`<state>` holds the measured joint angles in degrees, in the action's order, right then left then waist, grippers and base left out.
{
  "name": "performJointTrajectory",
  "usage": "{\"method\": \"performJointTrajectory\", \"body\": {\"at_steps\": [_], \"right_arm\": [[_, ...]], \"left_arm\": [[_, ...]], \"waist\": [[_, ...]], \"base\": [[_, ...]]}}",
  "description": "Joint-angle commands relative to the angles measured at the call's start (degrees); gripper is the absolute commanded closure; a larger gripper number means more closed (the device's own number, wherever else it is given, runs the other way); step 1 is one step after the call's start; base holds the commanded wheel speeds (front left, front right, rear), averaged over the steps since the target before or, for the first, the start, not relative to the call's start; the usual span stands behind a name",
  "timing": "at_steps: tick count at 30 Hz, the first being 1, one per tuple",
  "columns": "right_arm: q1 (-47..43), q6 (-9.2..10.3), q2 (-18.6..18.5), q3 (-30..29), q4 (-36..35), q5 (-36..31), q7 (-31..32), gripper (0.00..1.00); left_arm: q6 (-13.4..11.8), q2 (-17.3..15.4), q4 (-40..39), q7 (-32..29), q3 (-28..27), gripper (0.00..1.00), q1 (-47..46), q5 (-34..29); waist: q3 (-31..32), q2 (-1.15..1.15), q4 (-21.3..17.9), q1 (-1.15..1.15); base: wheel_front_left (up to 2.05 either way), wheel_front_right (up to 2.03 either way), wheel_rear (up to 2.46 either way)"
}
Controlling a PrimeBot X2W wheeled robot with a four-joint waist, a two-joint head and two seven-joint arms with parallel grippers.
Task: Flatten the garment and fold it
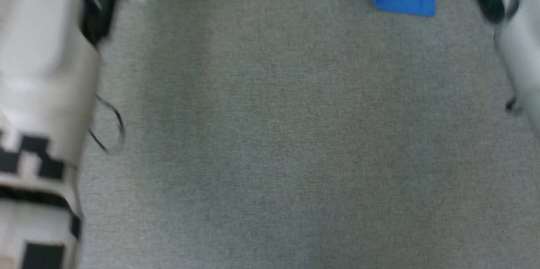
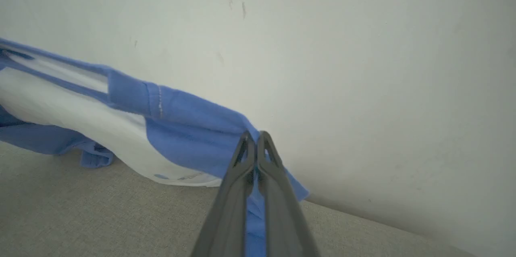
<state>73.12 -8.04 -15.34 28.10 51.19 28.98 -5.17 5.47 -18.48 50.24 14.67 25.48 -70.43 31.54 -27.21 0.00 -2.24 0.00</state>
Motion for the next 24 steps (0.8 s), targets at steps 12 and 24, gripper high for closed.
{"method": "performJointTrajectory", "body": {"at_steps": [12, 24], "right_arm": [[-34.9, 0.55, -9.9, -0.2, -21.7, 6.6, -0.9, 1.0], [-75.9, 0.55, -1.6, -21.9, -52.3, -3.0, 15.3, 1.0]], "left_arm": [[-1.4, -0.3, -20.7, 0.3, -3.2, 1.0, 40.2, -0.1], [-10.3, -4.4, -41.9, -6.8, -3.2, 1.0, 69.2, 3.6]], "waist": [[16.8, 0.0, 0.9, 0.0], [23.6, 0.0, -0.5, 0.0]], "base": [[0.0, 0.0, 0.0], [0.0, 0.0, 0.0]]}}
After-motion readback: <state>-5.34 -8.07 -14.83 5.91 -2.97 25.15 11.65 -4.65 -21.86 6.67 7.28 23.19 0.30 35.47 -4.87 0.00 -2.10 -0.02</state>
